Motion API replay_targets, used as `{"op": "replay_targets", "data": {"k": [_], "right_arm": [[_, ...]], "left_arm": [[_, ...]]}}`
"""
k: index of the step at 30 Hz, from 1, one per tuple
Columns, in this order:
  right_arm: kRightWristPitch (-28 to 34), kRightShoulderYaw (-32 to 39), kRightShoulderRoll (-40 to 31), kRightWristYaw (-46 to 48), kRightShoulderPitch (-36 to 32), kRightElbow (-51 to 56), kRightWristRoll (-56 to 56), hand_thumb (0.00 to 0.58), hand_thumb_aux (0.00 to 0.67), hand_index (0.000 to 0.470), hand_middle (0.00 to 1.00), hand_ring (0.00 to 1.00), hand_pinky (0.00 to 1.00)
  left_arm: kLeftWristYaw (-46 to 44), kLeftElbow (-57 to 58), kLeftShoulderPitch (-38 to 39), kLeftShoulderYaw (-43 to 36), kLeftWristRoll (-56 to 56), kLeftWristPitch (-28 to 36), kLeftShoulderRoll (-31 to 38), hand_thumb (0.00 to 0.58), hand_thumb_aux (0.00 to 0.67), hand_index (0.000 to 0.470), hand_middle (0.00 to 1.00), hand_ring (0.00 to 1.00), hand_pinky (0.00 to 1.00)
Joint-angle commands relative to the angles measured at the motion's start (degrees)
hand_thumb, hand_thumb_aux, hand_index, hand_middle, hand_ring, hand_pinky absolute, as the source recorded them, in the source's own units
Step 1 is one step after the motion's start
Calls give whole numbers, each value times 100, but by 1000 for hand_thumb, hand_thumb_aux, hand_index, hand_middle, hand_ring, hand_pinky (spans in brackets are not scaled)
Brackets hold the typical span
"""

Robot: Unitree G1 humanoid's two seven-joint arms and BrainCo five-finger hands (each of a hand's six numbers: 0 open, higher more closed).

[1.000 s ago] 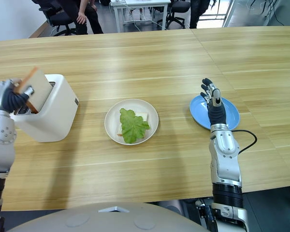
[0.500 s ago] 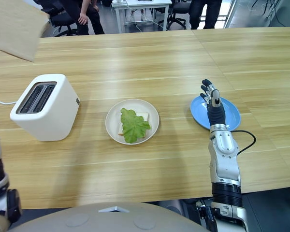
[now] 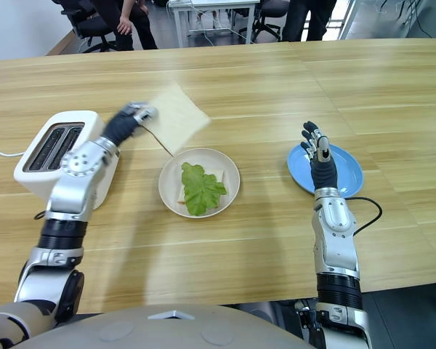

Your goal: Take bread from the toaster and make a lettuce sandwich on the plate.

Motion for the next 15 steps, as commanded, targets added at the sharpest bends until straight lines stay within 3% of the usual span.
{"op": "replay_targets", "data": {"k": [1, 8, 15], "right_arm": [[-36, 25, 53, -32, 10, 157, -44, 0, 0, 0, 0, 0, 0], [-105, 74, 80, -34, -30, 299, -75, 0, 0, 0, 0, 0, 0], [-119, 152, 115, -8, -44, 345, -112, 0, 0, 0, 0, 0, 0]], "left_arm": [[-64, 726, -168, -424, 411, -611, -51, 580, 670, 460, 1000, 1000, 1000], [-402, 2039, -446, -850, 561, -1358, -308, 580, 670, 460, 1000, 1000, 1000], [-345, 2797, -668, -1011, 907, -1683, -270, 580, 670, 460, 1000, 1000, 1000]]}}
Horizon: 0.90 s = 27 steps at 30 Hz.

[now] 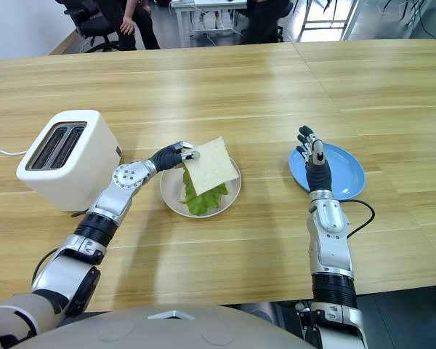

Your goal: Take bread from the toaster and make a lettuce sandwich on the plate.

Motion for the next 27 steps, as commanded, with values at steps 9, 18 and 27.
{"op": "replay_targets", "data": {"k": [9, 18, 27], "right_arm": [[-44, 323, 6, 12, -6, -16, -282, 0, 0, 0, 0, 0, 0], [-436, 1285, -284, 238, 74, -266, -1438, 0, 0, 0, 0, 0, 0], [-1015, 2776, -1068, -379, -156, -72, -4334, 0, 0, 0, 0, 0, 0]], "left_arm": [[248, 1121, -390, -23, 547, -76, 191, 580, 670, 460, 1000, 1000, 1000], [240, 1807, -461, -269, 928, -61, 193, 580, 670, 460, 1000, 1000, 1000], [171, 2247, -464, -505, 1209, -61, 172, 580, 670, 460, 1000, 1000, 1000]]}}
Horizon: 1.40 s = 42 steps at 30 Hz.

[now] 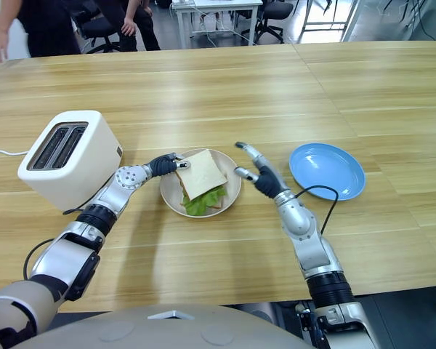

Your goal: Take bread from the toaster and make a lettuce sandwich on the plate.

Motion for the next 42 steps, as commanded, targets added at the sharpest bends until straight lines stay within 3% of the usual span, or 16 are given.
{"op": "replay_targets", "data": {"k": [1, 8, 9, 10, 24, 31, 32, 33, 34, 35, 36, 42], "right_arm": [[-127, 626, -230, -330, -198, 175, -1264, 0, 0, 0, 0, 0, 0], [30, 1349, -527, -734, -441, 208, -2701, 0, 0, 0, 0, 0, 0], [57, 1406, -555, -767, -460, 194, -2821, 0, 0, 0, 0, 0, 0], [78, 1453, -576, -797, -475, 178, -2916, 0, 0, 0, 0, 0, 0], [100, 2481, -404, -970, -964, 1085, -3786, 0, 0, 0, 0, 0, 0], [32, 3085, -454, -422, -854, 1218, -4037, 0, 0, 0, 0, 0, 0], [35, 3131, -484, -340, -827, 1249, -4072, 0, 0, 0, 0, 0, 0], [37, 3160, -514, -276, -805, 1275, -4092, 0, 0, 0, 0, 0, 0], [53, 3185, -539, -216, -786, 1311, -4099, 0, 0, 0, 0, 0, 0], [77, 3200, -557, -160, -770, 1343, -4099, 0, 0, 0, 0, 0, 0], [100, 3206, -570, -117, -754, 1373, -4087, 0, 0, 0, 0, 0, 0], [184, 3270, -562, 11, -726, 1559, -4049, 0, 0, 0, 0, 0, 0]], "left_arm": [[-118, 496, 152, -242, 243, 132, -10, 580, 670, 460, 1000, 1000, 1000], [-228, 696, 172, -400, 350, 132, -41, 580, 670, 460, 1000, 1000, 1000], [-255, 721, 177, -438, 387, 137, -34, 572, 591, 406, 1000, 1000, 1000], [-281, 740, 185, -464, 408, 135, -32, 564, 557, 382, 1000, 1000, 1000], [-312, 786, 191, -469, 472, 107, -28, 575, 610, 419, 1000, 1000, 1000], [-252, 681, 195, -417, 454, 93, -29, 574, 604, 415, 1000, 1000, 1000], [-204, 641, 193, -404, 461, 70, -14, 572, 594, 408, 1000, 1000, 1000], [-95, 594, 179, -388, 483, 41, 0, 534, 481, 330, 1000, 1000, 1000], [92, 533, 150, -361, 524, 24, 23, 485, 399, 274, 894, 894, 894], [299, 459, 120, -334, 573, 11, 54, 230, 150, 103, 0, 0, 0], [501, 376, 90, -282, 595, -10, 82, 0, 0, 0, 0, 0, 0], [2693, -298, -228, -166, 1678, 584, 717, 0, 0, 0, 0, 0, 0]]}}
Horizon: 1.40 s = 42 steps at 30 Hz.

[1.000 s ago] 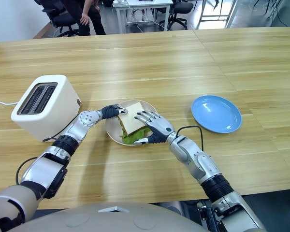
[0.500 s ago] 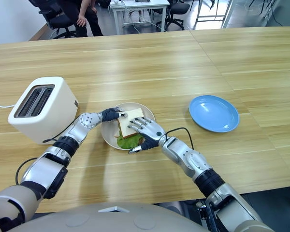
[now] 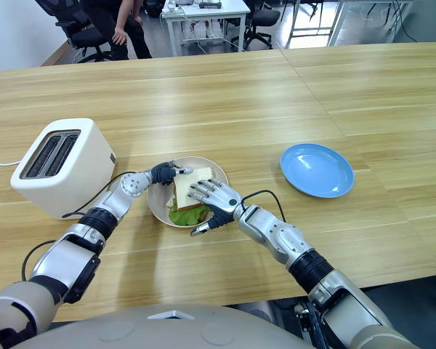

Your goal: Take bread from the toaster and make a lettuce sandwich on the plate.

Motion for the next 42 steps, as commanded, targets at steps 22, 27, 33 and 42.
{"op": "replay_targets", "data": {"k": [22, 27, 33, 42], "right_arm": [[-1033, -1505, -163, -1788, 685, -1767, 1728, 0, 0, 0, 0, 0, 0], [-843, -2199, -633, -580, 1027, -2241, 3086, 0, 0, 0, 0, 0, 0], [-68, -1976, -1488, 1851, 1741, -2230, 4227, 580, 670, 460, 1000, 1000, 1000], [517, -1214, -1217, 3191, 1944, -2037, 4191, 580, 670, 460, 1000, 1000, 1000]], "left_arm": [[292, -4445, 1824, 1289, -1635, -374, 628, 575, 607, 417, 1000, 1000, 1000], [-1137, -6121, 2695, 1419, -2029, 789, 1580, 580, 670, 460, 1000, 1000, 1000], [-2212, -7073, 3791, 1663, -1830, 2129, 2840, 580, 670, 460, 1000, 1000, 1000], [-2756, -6382, 4002, 583, -952, 2721, 3048, 580, 670, 460, 1000, 1000, 1000]]}}
